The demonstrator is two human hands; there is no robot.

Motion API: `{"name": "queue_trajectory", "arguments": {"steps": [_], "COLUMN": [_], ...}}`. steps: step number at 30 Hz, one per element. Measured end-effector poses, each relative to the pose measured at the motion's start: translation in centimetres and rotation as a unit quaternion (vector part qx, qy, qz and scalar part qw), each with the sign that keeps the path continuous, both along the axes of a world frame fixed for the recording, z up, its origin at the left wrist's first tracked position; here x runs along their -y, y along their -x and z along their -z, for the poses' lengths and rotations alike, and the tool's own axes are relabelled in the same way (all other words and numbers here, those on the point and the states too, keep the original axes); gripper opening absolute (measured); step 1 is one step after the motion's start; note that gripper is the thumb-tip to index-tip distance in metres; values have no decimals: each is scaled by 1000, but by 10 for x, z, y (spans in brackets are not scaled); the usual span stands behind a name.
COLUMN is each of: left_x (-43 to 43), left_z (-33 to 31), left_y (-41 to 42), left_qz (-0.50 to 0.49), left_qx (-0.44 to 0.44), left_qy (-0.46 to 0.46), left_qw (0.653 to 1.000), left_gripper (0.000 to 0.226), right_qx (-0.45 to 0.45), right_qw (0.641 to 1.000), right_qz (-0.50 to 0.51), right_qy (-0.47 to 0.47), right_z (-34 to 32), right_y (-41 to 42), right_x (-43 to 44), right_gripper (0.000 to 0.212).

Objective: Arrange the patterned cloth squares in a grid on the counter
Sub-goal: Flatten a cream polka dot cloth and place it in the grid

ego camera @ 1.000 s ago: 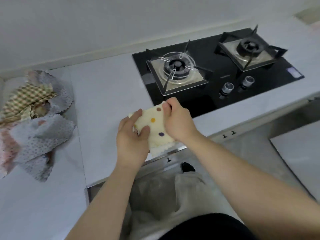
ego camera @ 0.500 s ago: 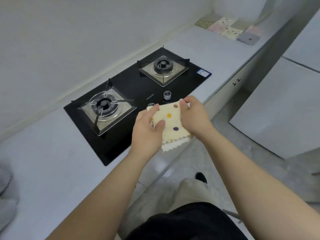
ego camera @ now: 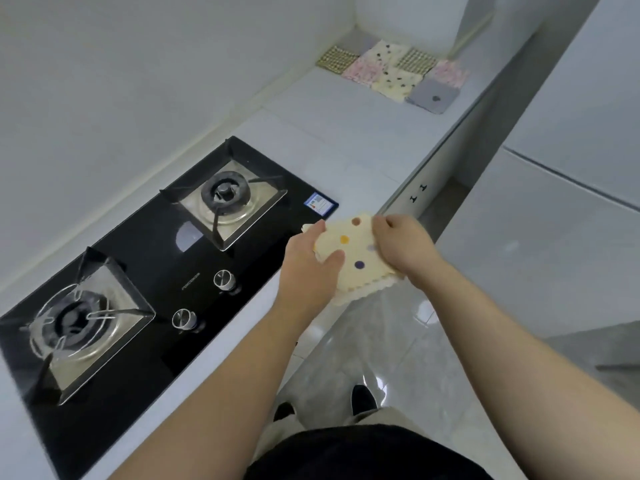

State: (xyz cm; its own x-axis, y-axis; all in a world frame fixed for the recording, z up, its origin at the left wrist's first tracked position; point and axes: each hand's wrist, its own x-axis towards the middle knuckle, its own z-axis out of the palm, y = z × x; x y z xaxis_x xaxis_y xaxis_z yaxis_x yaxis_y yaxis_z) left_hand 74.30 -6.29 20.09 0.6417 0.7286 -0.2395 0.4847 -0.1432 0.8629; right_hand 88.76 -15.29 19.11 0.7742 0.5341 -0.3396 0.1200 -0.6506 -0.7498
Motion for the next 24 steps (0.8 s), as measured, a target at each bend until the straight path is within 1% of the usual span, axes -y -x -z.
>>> {"name": "queue_trajectory", "arguments": {"steps": [2, 4, 7, 8, 11, 13, 16, 20, 22, 24], "left_x": [-3, -9, -28, -35, -63, -86, -115, -141, -151, -164], "left_z": [3, 9, 21, 25, 38, 47, 54, 53, 51, 56], "left_y": [-29, -55, -95, -110, -153, -184, -226, -276, -295, -314], "left_qz": [20, 43, 57, 59, 73, 82, 84, 92, 95, 92], "left_qx": [-7, -13, -2, 4, 13, 25, 10, -7, -10, -19], "left_qy": [11, 29, 58, 67, 73, 86, 101, 91, 87, 84], "left_qw": [1000, 999, 997, 996, 995, 993, 991, 992, 992, 992], "left_gripper": [63, 68, 77, 78, 74, 75, 73, 79, 75, 69], "right_qx": [-2, -1, 21, 22, 29, 38, 36, -3, -45, -81], "right_qw": [1000, 1000, 997, 998, 998, 998, 998, 998, 998, 996], "right_qz": [6, 7, -31, -28, -2, 11, 33, 47, 40, 9], "right_qy": [14, 24, 60, 61, 46, 48, 38, 34, 24, 36], "right_z": [5, 9, 16, 21, 34, 39, 37, 35, 39, 42], "right_y": [-30, -58, -100, -115, -160, -191, -230, -276, -295, -316], "right_x": [-1, -3, -18, -26, -53, -73, -94, -109, -112, -121], "right_gripper": [37, 36, 28, 27, 29, 31, 36, 33, 28, 24]}}
